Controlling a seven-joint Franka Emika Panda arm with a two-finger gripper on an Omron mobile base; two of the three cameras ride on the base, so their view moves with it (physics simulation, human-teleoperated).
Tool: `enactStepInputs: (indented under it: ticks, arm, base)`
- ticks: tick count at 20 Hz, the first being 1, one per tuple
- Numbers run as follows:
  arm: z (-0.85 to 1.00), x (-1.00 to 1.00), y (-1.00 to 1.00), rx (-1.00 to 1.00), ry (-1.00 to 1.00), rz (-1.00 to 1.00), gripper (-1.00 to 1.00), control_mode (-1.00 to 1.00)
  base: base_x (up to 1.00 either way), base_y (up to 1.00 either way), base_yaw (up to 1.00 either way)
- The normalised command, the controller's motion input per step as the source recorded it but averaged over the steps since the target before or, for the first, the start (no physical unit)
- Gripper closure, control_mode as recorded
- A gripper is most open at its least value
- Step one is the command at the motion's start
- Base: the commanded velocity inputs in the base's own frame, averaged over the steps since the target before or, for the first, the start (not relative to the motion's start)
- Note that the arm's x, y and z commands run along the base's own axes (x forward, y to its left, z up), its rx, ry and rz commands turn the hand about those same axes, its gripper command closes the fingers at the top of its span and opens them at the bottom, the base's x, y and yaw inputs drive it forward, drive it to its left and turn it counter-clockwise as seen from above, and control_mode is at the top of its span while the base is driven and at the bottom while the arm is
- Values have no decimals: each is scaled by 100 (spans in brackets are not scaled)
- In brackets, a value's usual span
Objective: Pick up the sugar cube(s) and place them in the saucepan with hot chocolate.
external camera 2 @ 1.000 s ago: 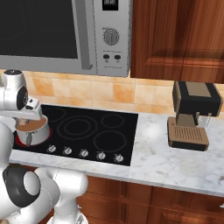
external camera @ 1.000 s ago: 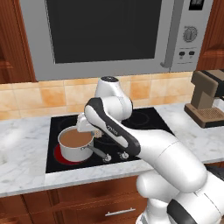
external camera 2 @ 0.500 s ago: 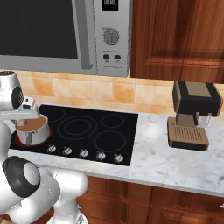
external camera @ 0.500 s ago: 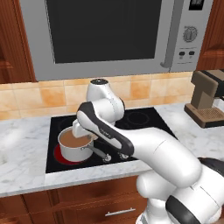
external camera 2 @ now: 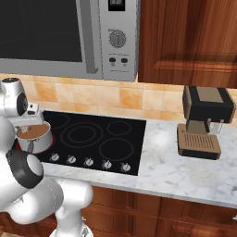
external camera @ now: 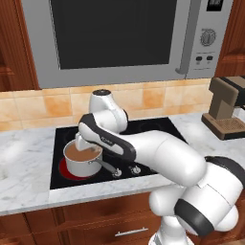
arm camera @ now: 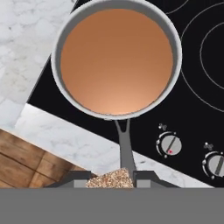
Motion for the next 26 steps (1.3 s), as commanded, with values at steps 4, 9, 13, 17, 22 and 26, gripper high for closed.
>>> enactStepInputs:
  ticks: [4, 9, 13, 17, 22, 26]
  arm:
    - [0, 10, 4, 0, 0, 0, 100, -100]
    - [0, 7, 2, 0, 0, 0, 100, -100]
    - [0, 3, 0, 0, 0, 0, 100, -100]
    - [0, 1, 2, 0, 0, 0, 100, -100]
    - [0, 5, 4, 0, -1, 0, 100, -100]
    - [0, 31, 0, 0, -3, 0, 100, -100]
  base:
    - [0, 0, 0]
    - [0, 0, 0]
    - [0, 0, 0]
    - [0, 0, 0]
    - [0, 0, 0]
    - [0, 0, 0]
